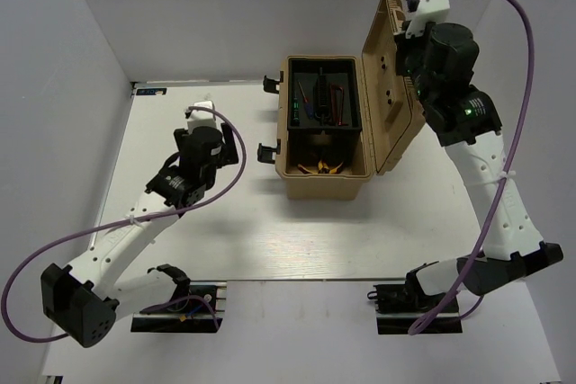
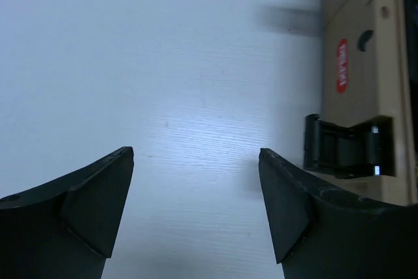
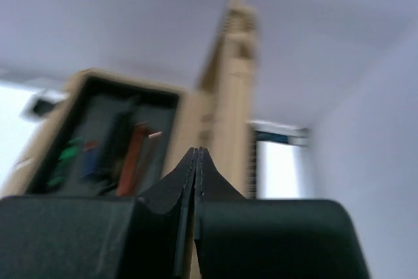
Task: Sort the tools into containers
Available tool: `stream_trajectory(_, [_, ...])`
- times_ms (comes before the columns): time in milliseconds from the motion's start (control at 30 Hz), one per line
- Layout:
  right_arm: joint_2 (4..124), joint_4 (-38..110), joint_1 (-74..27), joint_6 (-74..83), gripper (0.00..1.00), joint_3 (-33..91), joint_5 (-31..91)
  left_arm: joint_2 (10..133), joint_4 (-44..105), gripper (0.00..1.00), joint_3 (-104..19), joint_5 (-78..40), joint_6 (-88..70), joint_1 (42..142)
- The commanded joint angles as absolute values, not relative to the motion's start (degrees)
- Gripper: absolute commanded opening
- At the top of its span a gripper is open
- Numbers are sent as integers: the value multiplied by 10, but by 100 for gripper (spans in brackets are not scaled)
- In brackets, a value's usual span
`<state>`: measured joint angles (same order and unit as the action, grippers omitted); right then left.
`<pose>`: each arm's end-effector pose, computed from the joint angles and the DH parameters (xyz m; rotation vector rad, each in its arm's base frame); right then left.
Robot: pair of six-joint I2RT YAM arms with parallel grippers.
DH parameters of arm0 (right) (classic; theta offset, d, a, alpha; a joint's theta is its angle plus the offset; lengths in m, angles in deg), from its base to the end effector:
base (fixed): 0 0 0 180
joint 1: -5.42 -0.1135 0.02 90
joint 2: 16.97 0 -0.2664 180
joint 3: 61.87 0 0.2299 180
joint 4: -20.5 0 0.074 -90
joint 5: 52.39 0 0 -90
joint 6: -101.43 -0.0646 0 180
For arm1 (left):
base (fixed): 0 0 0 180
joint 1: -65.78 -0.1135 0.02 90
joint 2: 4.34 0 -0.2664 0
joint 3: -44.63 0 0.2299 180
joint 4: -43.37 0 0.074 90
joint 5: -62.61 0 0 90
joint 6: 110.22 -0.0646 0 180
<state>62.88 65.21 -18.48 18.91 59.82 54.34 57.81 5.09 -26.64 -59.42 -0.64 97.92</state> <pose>0.2635 0.0964 0.5223 -0.2177 1.6041 -0.0156 0.2172 -0.0960 0.3227 -0.1145 1.9933 0.0043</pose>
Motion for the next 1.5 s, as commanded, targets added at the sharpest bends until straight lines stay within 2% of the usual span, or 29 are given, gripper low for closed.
stream_trajectory(0, [599,533,-179,275,0,587,732,550,44,88,-257,-658,-16,974])
stream_trajectory(133, [587,442,-167,372,0,509,764,550,44,88,-238,-663,-21,974])
stream_trajectory(233, [577,431,-155,399,0,462,759,545,50,87,-224,-670,-21,974])
stream_trajectory(300, [578,458,-144,377,0,443,752,539,57,82,-210,-676,-27,974])
stream_trajectory(367, [580,515,-114,347,0,448,737,533,62,70,-193,-676,-27,974])
stream_trajectory(467, [590,576,-80,274,0,469,691,533,62,68,-193,-686,-27,974])
stream_trajectory(567, [616,648,-44,220,0,512,622,533,57,79,-193,-699,-27,974])
stream_trajectory(600, [620,663,-29,208,0,533,542,533,51,81,-193,-699,-27,974])
stream_trajectory(633, [625,678,-24,178,0,535,517,527,51,85,-193,-699,-27,974])
stream_trajectory(667, [629,686,-12,171,0,538,492,527,51,85,-188,-699,-27,974])
stream_trajectory(700, [632,703,-4,162,0,541,386,522,51,86,-187,-699,-27,974])
stream_trajectory(733, [633,706,1,139,0,542,355,516,51,86,-187,-699,-22,974])
stream_trajectory(767, [640,714,11,133,0,549,265,516,51,88,-187,-699,-22,974])
stream_trajectory(1067, [663,696,34,40,0,570,-39,505,51,88,-182,-705,-22,974])
stream_trajectory(1333, [666,599,33,-50,0,535,-199,505,51,88,-182,-705,-22,974])
stream_trajectory(1467, [644,589,32,-46,0,516,-164,505,51,89,-182,-705,-17,974])
